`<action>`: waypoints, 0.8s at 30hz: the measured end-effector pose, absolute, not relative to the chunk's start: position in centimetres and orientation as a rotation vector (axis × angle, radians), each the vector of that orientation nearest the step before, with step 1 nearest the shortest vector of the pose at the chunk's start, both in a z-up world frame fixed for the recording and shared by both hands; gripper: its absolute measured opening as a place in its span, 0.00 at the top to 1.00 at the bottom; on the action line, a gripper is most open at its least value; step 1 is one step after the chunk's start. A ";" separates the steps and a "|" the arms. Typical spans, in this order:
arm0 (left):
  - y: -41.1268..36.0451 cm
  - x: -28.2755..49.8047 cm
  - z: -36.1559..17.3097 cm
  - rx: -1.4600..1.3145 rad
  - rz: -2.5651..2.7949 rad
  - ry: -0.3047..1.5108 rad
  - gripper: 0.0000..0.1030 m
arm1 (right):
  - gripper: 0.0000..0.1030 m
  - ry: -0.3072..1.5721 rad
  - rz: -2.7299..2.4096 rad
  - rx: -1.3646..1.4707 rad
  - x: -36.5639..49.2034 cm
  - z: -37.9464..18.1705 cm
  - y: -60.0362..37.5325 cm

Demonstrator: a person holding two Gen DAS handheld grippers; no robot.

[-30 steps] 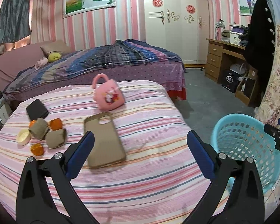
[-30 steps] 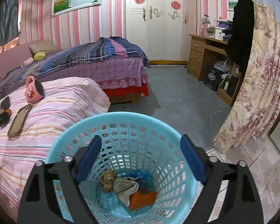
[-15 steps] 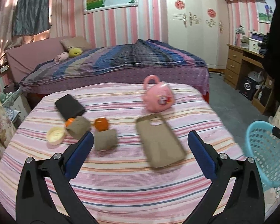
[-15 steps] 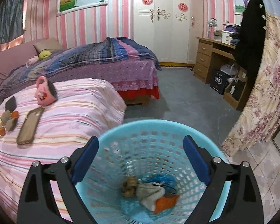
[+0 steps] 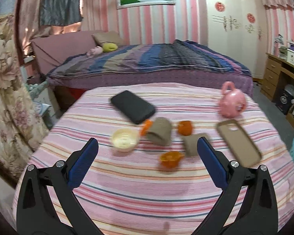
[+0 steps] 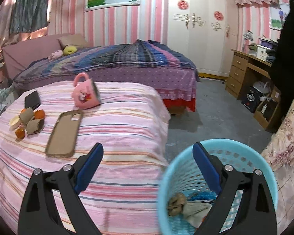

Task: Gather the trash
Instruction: 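Move both open grippers back over the bed clutter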

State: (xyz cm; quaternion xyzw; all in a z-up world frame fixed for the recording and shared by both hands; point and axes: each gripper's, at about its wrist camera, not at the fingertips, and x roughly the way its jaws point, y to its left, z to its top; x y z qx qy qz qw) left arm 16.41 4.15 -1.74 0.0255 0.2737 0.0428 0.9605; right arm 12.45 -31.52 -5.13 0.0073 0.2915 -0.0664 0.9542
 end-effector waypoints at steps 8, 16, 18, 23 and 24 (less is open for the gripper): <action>9.6 17.6 -3.0 -0.027 0.153 0.594 0.05 | 0.11 0.604 -0.079 -0.025 13.6 -5.6 -27.2; 9.6 19.0 -5.7 -0.066 0.127 0.659 0.05 | 0.11 0.621 -0.053 -0.025 15.3 -6.7 -24.6; 8.5 19.3 -6.3 -0.048 0.110 0.667 0.05 | 0.11 0.621 -0.049 -0.012 15.7 -6.8 -24.2; 5.3 20.1 -7.9 0.014 0.048 0.702 0.05 | 0.11 0.621 -0.055 -0.027 16.7 -7.2 -23.5; 4.8 20.3 -8.2 0.028 0.041 0.712 0.05 | 0.11 0.627 -0.058 -0.037 17.0 -7.3 -23.4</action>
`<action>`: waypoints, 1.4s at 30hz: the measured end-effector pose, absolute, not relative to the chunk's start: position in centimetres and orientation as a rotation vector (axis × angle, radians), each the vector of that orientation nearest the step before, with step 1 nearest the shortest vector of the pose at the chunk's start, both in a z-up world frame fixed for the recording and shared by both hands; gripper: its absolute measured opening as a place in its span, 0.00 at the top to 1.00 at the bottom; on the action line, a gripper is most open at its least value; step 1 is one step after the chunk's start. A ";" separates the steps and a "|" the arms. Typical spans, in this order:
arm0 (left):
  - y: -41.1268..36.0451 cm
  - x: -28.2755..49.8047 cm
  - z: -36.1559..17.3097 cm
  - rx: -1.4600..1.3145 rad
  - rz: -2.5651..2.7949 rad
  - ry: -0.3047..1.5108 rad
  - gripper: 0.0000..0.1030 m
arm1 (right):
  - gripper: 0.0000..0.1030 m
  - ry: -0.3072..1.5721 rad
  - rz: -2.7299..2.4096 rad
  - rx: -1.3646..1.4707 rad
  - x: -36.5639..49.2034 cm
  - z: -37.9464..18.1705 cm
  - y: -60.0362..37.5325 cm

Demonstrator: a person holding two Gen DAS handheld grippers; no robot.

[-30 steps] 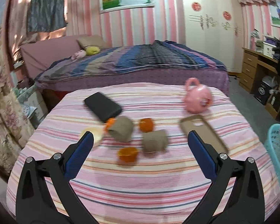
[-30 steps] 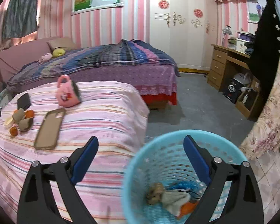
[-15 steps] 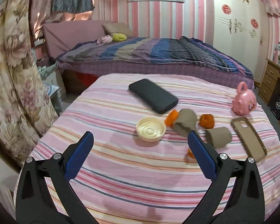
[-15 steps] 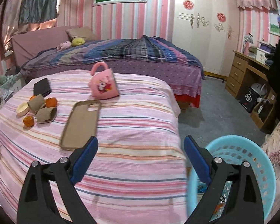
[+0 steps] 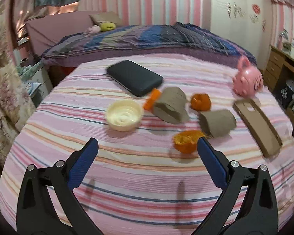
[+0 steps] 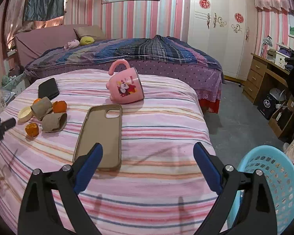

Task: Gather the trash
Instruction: 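Move both open grippers back over the bed clutter, then grasp the orange peel with the left gripper while the right grasps the grey cardboard roll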

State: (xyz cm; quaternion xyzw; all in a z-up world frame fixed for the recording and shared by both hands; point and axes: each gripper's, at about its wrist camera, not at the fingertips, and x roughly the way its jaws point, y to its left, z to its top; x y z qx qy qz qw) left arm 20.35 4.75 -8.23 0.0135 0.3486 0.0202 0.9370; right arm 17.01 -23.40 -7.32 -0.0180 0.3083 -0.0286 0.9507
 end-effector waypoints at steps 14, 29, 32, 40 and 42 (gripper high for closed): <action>2.5 23.3 -10.5 -0.028 -0.072 0.856 0.37 | 0.11 0.663 -0.085 -0.012 18.8 -8.3 -24.2; 3.7 22.1 -9.2 0.010 -0.077 0.796 0.68 | 0.11 0.669 0.006 -0.057 19.2 -8.5 -19.8; 5.0 22.0 -8.6 0.029 -0.052 0.761 0.68 | 0.11 0.677 0.036 -0.047 19.4 -8.5 -18.8; 9.5 22.4 -6.9 0.053 0.079 0.697 0.68 | 0.11 0.700 0.134 -0.050 21.5 -8.5 -13.7; 10.5 22.5 -6.7 0.053 0.099 0.689 0.68 | 0.11 0.707 0.162 -0.032 22.1 -8.5 -12.7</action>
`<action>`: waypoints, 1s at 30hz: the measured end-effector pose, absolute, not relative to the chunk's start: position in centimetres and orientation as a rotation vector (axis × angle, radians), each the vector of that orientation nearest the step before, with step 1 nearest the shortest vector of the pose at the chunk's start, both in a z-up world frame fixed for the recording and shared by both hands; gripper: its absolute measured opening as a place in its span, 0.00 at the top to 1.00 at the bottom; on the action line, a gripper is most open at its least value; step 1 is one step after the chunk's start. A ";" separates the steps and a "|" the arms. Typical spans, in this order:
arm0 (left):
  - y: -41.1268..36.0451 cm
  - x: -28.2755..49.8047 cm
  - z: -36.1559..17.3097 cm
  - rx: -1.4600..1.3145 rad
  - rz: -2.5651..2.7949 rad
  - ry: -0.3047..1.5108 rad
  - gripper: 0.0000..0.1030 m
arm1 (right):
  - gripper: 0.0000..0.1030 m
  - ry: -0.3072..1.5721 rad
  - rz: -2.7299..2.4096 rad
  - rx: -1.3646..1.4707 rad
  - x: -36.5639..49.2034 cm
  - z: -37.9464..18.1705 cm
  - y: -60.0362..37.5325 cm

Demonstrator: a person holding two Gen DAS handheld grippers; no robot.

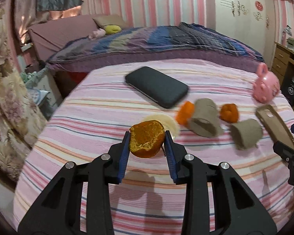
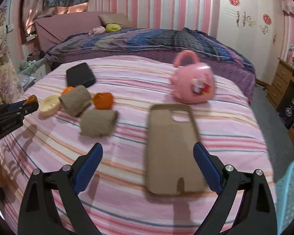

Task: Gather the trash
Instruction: 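Grasp the orange peel with the left gripper while the right grasps the grey cardboard roll, then carry the orange peel and cardboard roll in both grippers to the blue basket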

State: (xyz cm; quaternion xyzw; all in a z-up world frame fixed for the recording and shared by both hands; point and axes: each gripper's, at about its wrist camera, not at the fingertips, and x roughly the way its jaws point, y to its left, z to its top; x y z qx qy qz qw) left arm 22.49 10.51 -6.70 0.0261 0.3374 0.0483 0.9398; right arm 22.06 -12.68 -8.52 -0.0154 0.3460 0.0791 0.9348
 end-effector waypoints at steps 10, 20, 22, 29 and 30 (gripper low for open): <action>14.4 22.7 -6.1 -0.030 0.140 0.698 0.68 | 0.11 0.774 0.202 -0.041 25.6 -9.3 -7.3; 14.6 22.5 -5.8 -0.068 0.135 0.696 0.68 | 0.48 0.814 0.249 -0.033 26.8 -10.0 -6.4; 14.4 22.3 -5.7 -0.067 0.132 0.693 0.68 | 0.49 0.798 0.249 -0.047 26.6 -9.9 -6.3; 13.7 21.5 -4.7 -0.064 0.117 0.669 0.68 | 0.49 0.731 0.232 -0.087 24.3 -8.5 -7.5; 13.6 21.4 -4.5 -0.067 0.113 0.666 0.68 | 0.49 0.726 0.229 -0.082 24.0 -8.3 -7.8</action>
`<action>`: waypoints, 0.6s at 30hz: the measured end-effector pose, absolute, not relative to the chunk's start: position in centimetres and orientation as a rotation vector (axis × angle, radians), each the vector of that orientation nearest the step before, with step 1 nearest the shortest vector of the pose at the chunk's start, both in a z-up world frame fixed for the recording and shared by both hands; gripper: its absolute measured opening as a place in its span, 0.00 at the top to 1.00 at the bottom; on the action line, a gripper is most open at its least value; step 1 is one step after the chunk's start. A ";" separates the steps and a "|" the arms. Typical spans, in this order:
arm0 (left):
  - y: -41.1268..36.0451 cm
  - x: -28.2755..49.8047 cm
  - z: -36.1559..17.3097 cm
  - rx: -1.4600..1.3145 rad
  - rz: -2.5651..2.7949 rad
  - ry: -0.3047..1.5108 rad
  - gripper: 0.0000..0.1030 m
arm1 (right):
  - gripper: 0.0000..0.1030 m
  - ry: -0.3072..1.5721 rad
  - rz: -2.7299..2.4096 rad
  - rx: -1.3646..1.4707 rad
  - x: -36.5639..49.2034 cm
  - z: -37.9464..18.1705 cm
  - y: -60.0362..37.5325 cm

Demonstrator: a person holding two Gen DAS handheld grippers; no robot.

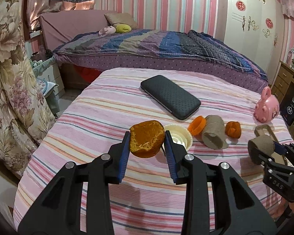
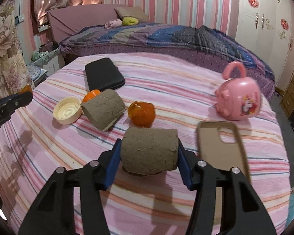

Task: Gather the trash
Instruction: 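Carry the orange peel and cardboard roll in both grippers to the blue basket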

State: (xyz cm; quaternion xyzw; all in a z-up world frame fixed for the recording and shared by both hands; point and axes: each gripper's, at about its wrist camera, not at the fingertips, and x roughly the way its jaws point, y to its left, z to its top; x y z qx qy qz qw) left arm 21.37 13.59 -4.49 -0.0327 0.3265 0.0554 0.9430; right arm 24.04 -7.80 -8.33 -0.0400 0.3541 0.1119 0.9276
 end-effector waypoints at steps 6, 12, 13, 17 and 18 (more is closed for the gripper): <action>12.1 20.4 -3.8 -0.045 0.082 0.652 0.68 | 0.49 0.699 0.189 -0.078 21.2 -7.2 -11.4; 9.5 19.3 -3.6 -0.063 0.008 0.675 0.68 | 0.49 0.677 0.130 -0.096 17.9 -5.9 -16.1; 8.9 19.1 -3.7 -0.064 -0.013 0.682 0.68 | 0.49 0.672 0.113 -0.096 17.1 -5.6 -17.2; 5.9 18.2 -3.7 0.006 -0.030 0.664 0.68 | 0.49 0.655 0.082 -0.070 15.4 -5.3 -20.0; 5.5 18.1 -3.8 0.005 -0.038 0.665 0.68 | 0.49 0.647 0.073 -0.063 14.9 -5.2 -20.7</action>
